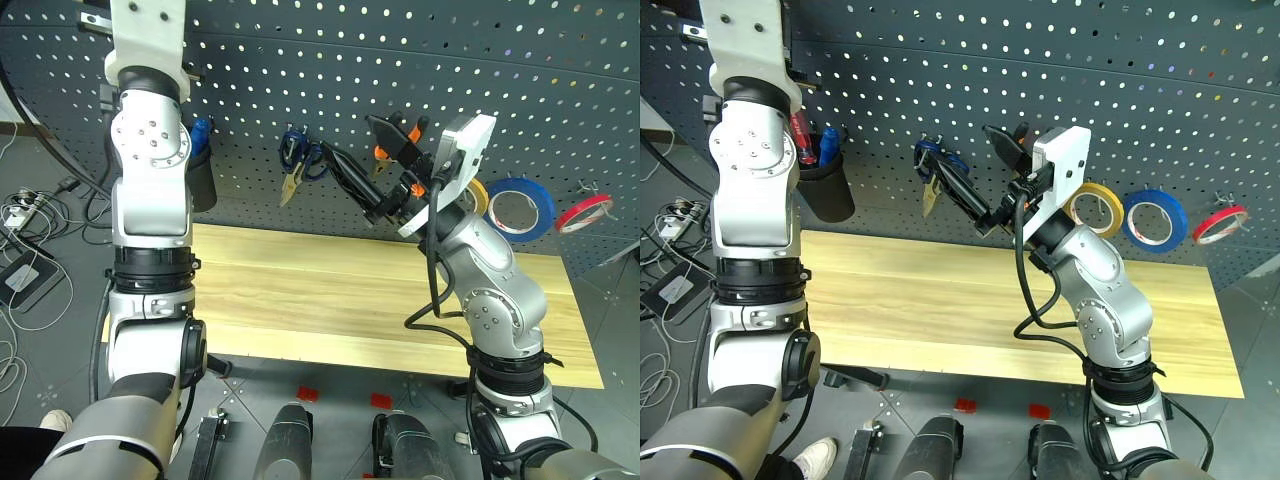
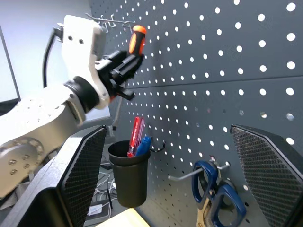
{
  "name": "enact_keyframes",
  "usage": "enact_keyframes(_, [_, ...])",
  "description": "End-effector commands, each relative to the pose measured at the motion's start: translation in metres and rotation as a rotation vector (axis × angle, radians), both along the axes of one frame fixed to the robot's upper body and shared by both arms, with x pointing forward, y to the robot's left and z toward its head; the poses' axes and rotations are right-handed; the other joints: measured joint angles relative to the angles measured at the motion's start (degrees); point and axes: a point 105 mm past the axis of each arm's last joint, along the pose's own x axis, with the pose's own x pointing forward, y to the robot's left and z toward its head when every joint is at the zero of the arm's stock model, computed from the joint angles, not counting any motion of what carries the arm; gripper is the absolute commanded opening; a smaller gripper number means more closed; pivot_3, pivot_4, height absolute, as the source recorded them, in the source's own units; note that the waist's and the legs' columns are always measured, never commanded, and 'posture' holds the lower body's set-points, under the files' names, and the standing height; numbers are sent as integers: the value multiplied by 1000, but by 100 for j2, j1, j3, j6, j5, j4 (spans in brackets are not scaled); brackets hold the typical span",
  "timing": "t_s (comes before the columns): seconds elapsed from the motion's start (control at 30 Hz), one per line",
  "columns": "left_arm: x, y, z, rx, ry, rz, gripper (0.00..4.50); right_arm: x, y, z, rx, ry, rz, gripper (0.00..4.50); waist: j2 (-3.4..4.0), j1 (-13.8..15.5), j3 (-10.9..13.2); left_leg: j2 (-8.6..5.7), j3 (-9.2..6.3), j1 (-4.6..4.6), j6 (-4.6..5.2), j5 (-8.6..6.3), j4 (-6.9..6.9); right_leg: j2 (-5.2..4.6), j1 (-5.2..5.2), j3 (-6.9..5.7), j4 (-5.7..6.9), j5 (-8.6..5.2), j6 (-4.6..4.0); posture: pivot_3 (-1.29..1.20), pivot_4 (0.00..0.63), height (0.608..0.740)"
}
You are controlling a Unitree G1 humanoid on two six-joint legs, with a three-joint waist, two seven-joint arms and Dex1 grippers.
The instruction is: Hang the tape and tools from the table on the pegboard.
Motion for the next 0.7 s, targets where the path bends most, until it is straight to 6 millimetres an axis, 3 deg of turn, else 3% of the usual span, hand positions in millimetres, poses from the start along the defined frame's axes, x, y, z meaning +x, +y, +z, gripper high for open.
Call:
enact_keyframes(0.03, [-2, -4, 9, -23, -62, -15, 919, -5, -1, 12, 26, -55, -5, 4500, 0, -3, 0, -1, 0, 0, 0, 0, 1, 0, 0, 0, 3, 0, 0, 214, 157, 740])
enact_keyframes(0.4, [7, 6, -44, -142, 65, -4, 919, -4, -3, 7, 6, -48, -28, 4500, 0, -25, 0, -2, 7, 17, 1, 0, 0, -1, 0, 8, 39, 0, 0, 203, 174, 740])
enact_keyframes(0.7, [1, 14, -58, -201, 116, 19, 919, -1, -6, 7, -3, -38, -36, 4500, 0, -12, 0, -4, 6, 20, 2, -1, 3, -1, 5, 10, 43, 0, 0, 207, 183, 740])
